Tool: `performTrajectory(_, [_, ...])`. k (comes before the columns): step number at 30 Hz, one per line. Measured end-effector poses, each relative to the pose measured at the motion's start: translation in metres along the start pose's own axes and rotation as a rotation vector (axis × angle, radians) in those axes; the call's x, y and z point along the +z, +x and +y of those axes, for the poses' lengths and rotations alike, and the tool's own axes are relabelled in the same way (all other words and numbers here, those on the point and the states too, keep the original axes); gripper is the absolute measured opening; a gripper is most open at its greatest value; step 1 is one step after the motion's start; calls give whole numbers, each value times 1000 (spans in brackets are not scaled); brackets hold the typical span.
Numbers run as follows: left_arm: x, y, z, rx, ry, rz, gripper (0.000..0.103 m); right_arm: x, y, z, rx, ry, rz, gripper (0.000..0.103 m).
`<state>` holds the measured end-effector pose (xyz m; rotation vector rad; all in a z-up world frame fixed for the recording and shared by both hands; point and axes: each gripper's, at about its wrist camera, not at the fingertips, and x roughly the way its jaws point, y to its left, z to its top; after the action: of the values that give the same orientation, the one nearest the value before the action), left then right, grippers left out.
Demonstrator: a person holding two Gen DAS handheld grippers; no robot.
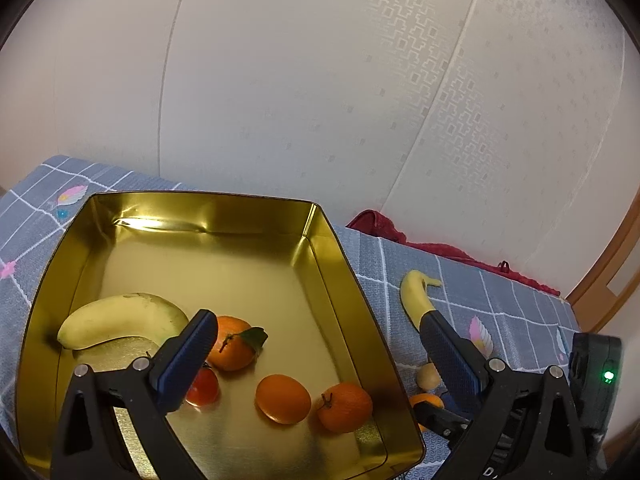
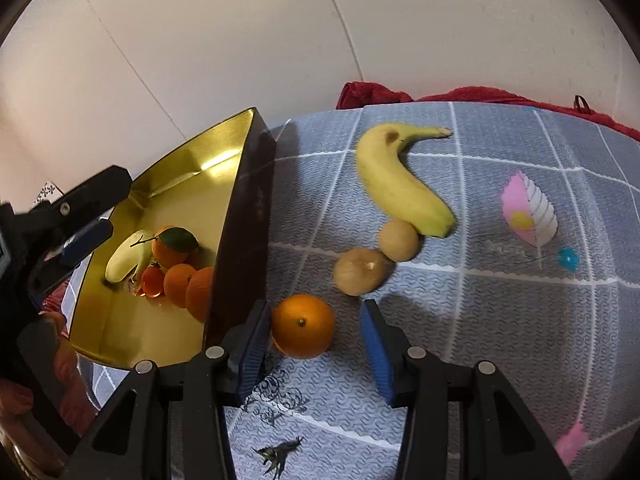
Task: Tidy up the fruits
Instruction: 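Grasp the mandarin orange beside the kiwis with the right tool, then grasp a small brown kiwi with the left tool while the right tool holds the orange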
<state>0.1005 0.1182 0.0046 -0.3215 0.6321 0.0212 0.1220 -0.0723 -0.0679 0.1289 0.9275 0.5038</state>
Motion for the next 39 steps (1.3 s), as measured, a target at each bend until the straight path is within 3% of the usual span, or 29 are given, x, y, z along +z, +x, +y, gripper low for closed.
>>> performTrajectory(3, [1, -1, 2, 1, -6, 1, 102, -2, 6, 2, 1, -11, 23, 47])
performTrajectory(7, [0, 0, -1, -1, 3, 3, 102, -3, 9, 0, 13, -1, 13, 36])
performTrajectory(14, [-6, 10, -21, -41, 68, 48, 102, -3, 4, -11, 6, 39, 7, 36])
performTrajectory(20, [-20, 27, -53, -77, 181, 118, 102, -8, -14, -40, -33, 130, 18, 36])
performTrajectory(24, [-31, 36, -82, -79, 316, 148, 101, -10, -31, -66, -97, 179, 7, 36])
performTrajectory(27, [-37, 44, -106, -59, 467, 153, 97, -12, -41, -84, -115, 212, -5, 36])
performTrajectory(30, [-43, 56, -120, -50, 549, 187, 86, -16, -49, -98, -114, 230, -14, 36])
performTrajectory(39, [-53, 84, -136, -44, 582, 299, 73, -24, -64, -111, -115, 240, -27, 36])
